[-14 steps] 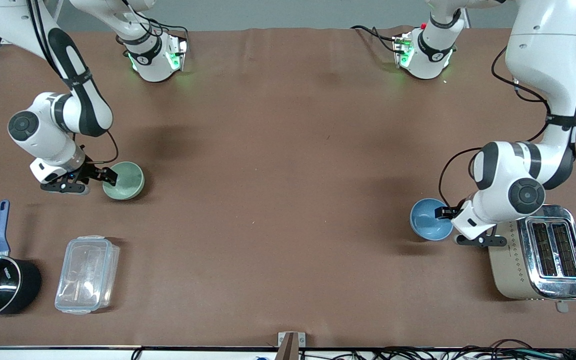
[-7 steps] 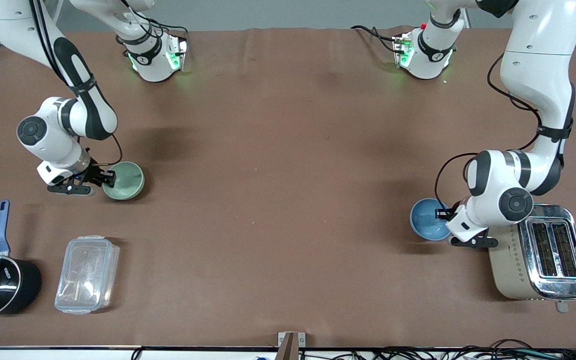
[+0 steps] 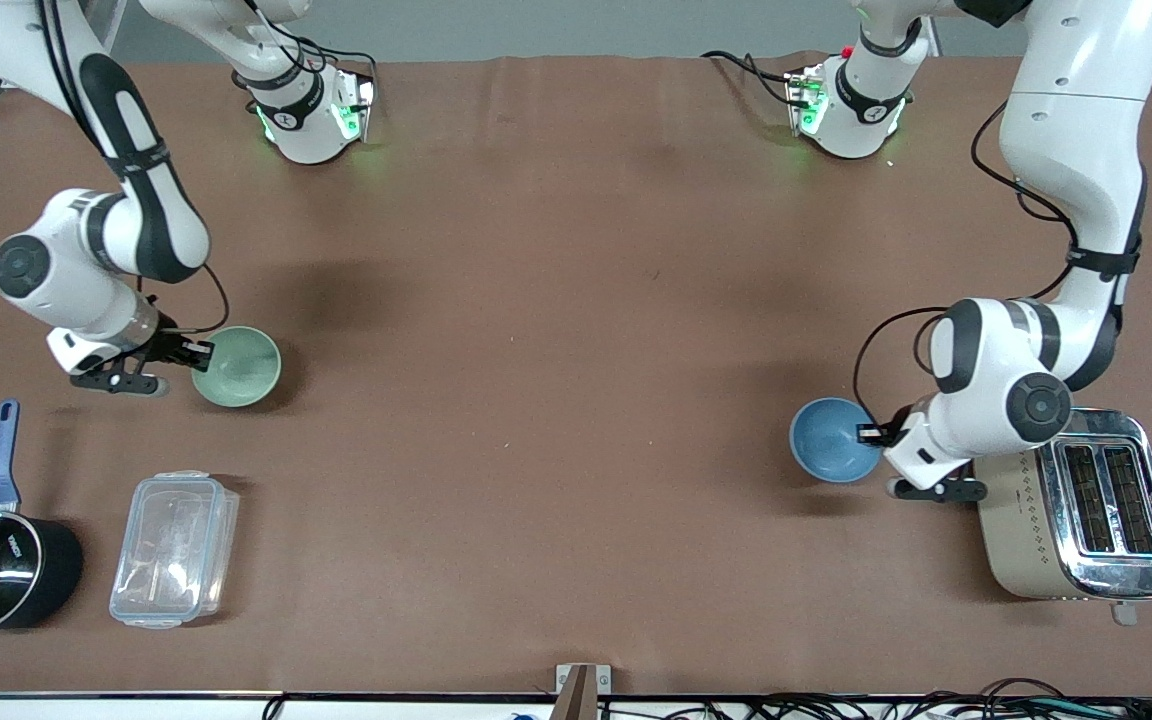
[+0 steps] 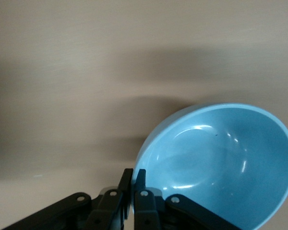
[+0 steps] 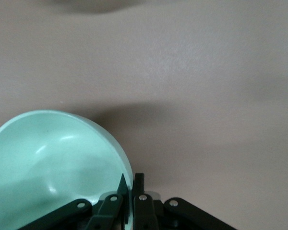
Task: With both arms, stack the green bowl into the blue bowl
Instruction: 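Carry the blue bowl and green bowl toward each other at table center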
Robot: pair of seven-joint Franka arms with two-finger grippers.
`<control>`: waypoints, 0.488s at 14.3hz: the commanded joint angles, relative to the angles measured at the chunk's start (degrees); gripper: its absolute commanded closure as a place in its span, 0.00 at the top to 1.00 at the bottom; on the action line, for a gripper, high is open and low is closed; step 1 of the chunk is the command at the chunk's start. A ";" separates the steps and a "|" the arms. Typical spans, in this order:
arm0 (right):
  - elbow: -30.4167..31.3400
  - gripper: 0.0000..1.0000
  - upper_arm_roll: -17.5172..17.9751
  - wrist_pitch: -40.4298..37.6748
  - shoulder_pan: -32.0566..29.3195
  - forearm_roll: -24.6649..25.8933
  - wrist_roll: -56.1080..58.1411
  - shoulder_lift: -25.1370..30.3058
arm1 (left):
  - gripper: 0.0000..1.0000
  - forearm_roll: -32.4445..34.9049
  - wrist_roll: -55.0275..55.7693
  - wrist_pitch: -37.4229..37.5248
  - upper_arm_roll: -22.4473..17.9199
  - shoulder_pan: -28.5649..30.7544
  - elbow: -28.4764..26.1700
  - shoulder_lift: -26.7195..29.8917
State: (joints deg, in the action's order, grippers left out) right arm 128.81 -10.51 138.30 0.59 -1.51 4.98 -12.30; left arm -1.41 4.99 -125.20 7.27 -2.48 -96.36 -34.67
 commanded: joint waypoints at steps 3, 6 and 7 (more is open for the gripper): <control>-16.02 0.00 0.23 -21.11 -0.06 -4.36 0.65 1.58 | 0.00 -0.35 17.56 4.70 11.26 -4.27 5.82 -0.65; -17.98 0.00 0.58 -24.74 1.43 -7.36 -0.76 1.58 | 0.00 -0.18 28.81 4.62 11.45 -14.19 10.21 -4.08; -18.06 0.00 0.67 -24.66 2.39 -7.37 -2.42 1.58 | 0.00 -0.17 32.51 3.92 11.36 -17.52 11.27 -5.92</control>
State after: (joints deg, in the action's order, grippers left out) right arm 111.15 -10.14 114.08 1.52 -7.56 4.69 -10.23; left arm -1.46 31.96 -121.44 19.17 -15.04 -89.65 -36.39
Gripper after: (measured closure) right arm 0.947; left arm 0.943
